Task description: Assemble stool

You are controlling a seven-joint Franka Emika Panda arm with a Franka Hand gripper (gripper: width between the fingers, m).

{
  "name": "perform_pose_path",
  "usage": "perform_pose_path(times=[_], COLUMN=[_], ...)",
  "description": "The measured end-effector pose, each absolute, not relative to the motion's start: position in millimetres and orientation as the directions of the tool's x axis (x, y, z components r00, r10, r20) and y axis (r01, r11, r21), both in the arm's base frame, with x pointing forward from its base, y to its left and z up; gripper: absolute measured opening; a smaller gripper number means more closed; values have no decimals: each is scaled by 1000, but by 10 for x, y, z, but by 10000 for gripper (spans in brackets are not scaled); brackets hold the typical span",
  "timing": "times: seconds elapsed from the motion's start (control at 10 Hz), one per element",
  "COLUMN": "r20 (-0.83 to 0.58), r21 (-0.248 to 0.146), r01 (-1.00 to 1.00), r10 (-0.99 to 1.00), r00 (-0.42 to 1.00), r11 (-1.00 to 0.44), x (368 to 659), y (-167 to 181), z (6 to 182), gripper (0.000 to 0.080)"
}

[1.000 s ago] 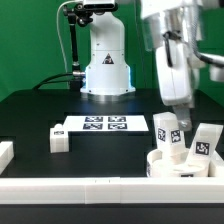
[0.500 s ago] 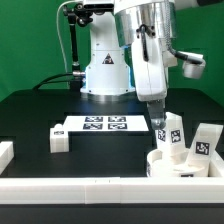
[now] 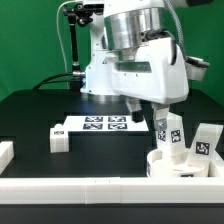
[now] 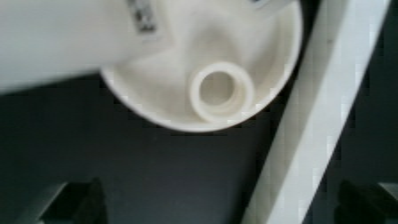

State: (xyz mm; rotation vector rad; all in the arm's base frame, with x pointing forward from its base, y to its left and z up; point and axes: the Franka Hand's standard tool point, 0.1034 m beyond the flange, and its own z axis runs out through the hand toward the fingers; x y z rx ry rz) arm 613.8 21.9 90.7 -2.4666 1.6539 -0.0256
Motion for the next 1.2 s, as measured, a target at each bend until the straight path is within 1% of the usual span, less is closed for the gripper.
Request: perform_pose_path(times=[0.1,0.2,0.3,0.5,0.6,0.7,0.8,0.9,1.0,1.2], r20=[-65,-57,-42,-24,-14,3,19,25,37,66], r21=[-158,-159,-159,-161,-161,-152,-86,-39,-7,20], r01=[-879,-862,-821,-757,-717,-658,-528,-447,-332,-169], r10=[-883,-867,-827,-765,-725,-666,-532,-448,-333,-167], r00=[464,494,560,644,689,746,847,894,942,984], r11=[-450,-481,-548,-633,-678,-738,-845,-894,-943,-985], x=[6138,6139,6137,6137,6136,6133,6085,6028,5953,5809], y=[150,147,138,127,119,109,113,98,7,-361], z=[905,905,903,902,902,899,867,827,761,668], gripper=[649,649,649,649,649,649,649,649,649,649])
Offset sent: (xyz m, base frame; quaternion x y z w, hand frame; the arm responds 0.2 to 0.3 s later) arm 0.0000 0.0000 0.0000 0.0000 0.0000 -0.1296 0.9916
